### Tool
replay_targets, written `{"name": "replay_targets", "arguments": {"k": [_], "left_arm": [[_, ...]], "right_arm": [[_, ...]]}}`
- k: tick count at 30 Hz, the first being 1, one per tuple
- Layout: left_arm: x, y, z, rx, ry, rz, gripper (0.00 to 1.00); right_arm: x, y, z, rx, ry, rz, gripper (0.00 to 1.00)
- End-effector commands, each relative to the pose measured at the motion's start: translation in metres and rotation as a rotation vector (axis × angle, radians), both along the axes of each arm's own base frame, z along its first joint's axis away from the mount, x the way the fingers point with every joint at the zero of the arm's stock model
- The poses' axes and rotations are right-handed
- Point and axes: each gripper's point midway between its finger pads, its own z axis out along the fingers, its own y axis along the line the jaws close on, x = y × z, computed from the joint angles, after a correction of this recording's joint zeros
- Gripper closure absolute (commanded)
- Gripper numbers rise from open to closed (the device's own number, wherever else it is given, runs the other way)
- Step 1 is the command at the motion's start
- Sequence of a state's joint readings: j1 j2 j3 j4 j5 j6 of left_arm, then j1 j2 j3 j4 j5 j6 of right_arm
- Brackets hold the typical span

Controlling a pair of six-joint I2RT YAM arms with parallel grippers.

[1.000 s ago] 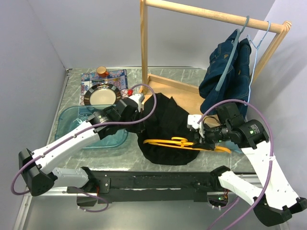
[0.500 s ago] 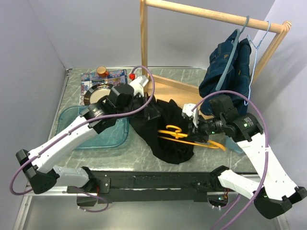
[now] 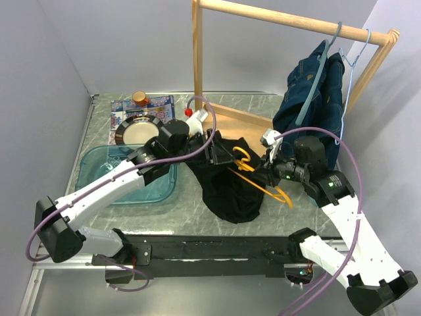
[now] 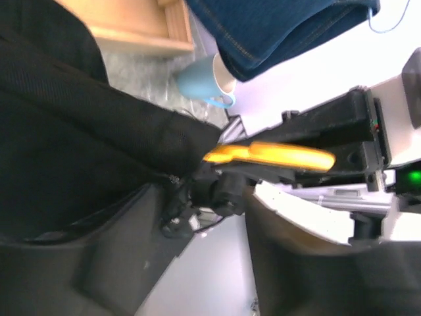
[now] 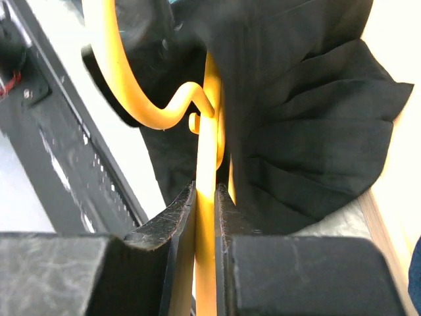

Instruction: Place the skirt on the hanger

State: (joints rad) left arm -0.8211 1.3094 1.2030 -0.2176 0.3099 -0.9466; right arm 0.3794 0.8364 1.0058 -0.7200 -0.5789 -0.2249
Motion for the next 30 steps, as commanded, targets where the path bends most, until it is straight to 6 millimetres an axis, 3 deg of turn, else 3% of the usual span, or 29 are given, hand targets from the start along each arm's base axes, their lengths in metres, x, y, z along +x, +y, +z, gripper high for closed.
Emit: {"name": "replay_targets", "arguments": {"k": [1, 2, 4, 5, 7, 8, 11, 14, 17, 21, 23, 30], "left_arm": [[-0.011, 0.017, 0.023, -0.065, -0.083, -0.060, 0.27], [-0.011, 0.022, 0.021, -0.046, -0.122, -0.075, 0.16], [-0.010, 0.036, 0.023, -0.018, -0.180, -0.094, 0.11], [-0.008, 0.046, 0.013, 0.058, -0.226, -0.105, 0.09], [-0.007, 0.061, 0.026, 0.121, -0.362, -0.121, 0.03], [-0.003, 0.075, 0.015, 0.241, -0.467, -0.140, 0.02], [0.000, 0.097, 0.018, 0.398, -0.758, -0.216, 0.01], [0.007, 0.109, -0.003, 0.539, -0.996, -0.311, 0.01], [0.025, 0.108, -0.005, 0.633, -1.162, -0.348, 0.01], [0.051, 0.093, -0.024, 0.719, -1.205, -0.444, 0.01], [0.059, 0.087, -0.022, 0.733, -1.254, -0.471, 0.03], [0.061, 0.068, -0.049, 0.702, -1.252, -0.600, 0.11]], "right_arm": [[0.020, 0.013, 0.028, 0.125, -0.115, -0.001, 1.00], [0.024, 0.014, 0.024, 0.124, -0.109, 0.001, 1.00], [0.031, 0.015, 0.020, 0.137, -0.099, -0.007, 1.00], [0.035, 0.016, 0.016, 0.137, -0.085, -0.011, 1.00], [0.041, 0.016, 0.016, 0.147, -0.085, -0.020, 1.00], [0.044, 0.015, 0.015, 0.145, -0.086, -0.027, 1.00], [0.048, 0.017, 0.016, 0.147, -0.098, -0.016, 1.00], [0.048, 0.023, 0.016, 0.159, -0.110, 0.032, 1.00], [0.043, 0.028, 0.011, 0.135, -0.117, 0.118, 1.00], [0.037, 0.031, 0.005, 0.095, -0.124, 0.209, 1.00], [0.035, 0.032, 0.005, 0.093, -0.123, 0.232, 1.00], [0.020, 0.035, 0.014, 0.097, -0.180, 0.330, 1.00]]}}
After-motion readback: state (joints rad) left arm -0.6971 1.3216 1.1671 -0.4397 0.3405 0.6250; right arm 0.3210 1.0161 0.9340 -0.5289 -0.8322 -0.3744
